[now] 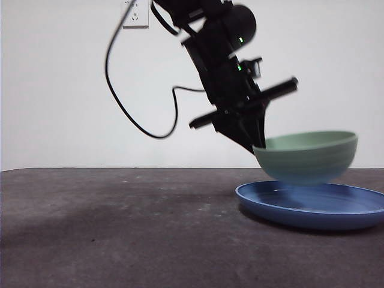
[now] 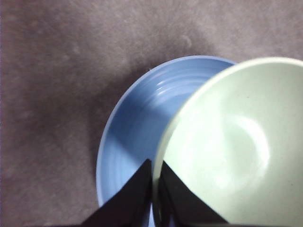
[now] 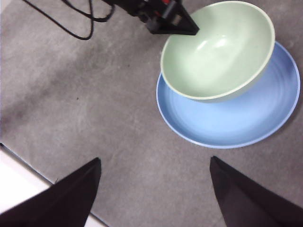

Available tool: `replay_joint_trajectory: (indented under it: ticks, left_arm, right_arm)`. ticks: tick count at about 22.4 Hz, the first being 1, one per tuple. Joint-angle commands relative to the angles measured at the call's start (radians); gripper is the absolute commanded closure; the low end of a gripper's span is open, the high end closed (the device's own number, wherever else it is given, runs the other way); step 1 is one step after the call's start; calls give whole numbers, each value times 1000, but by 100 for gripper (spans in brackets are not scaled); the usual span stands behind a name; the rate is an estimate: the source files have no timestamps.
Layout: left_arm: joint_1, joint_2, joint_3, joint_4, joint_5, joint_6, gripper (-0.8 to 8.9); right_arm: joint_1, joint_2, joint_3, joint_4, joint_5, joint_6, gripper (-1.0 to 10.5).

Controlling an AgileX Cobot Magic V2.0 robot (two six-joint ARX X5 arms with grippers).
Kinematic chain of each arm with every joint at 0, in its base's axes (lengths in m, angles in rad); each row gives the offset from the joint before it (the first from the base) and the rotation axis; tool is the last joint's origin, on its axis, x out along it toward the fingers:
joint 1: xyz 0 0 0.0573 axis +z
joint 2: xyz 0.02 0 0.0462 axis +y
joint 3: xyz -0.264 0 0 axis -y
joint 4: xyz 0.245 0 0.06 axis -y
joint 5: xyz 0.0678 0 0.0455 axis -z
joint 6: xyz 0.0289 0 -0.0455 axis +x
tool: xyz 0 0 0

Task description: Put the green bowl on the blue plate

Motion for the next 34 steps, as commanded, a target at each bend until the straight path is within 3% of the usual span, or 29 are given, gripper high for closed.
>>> replay_joint_trajectory:
  ticks: [1, 17, 21, 24, 34]
  left_arm:
    - [-16, 37, 47, 16, -3, 2, 799]
    - [-44, 110, 47, -24, -48, 37, 797]
    - [-41, 110, 54, -65, -48, 40, 741]
    - [-41, 110, 77, -86, -48, 40, 557]
    - [-20, 42, 254, -186, -48, 58, 553]
  right_arm:
    - [3, 3, 18, -5, 1, 10, 578]
    - [3, 3, 18, -4, 1, 10, 578]
    - [3, 3, 18, -4, 1, 10, 578]
    - [3, 3, 18, -4, 1, 10, 578]
    - [3, 3, 18, -5, 30, 10, 578]
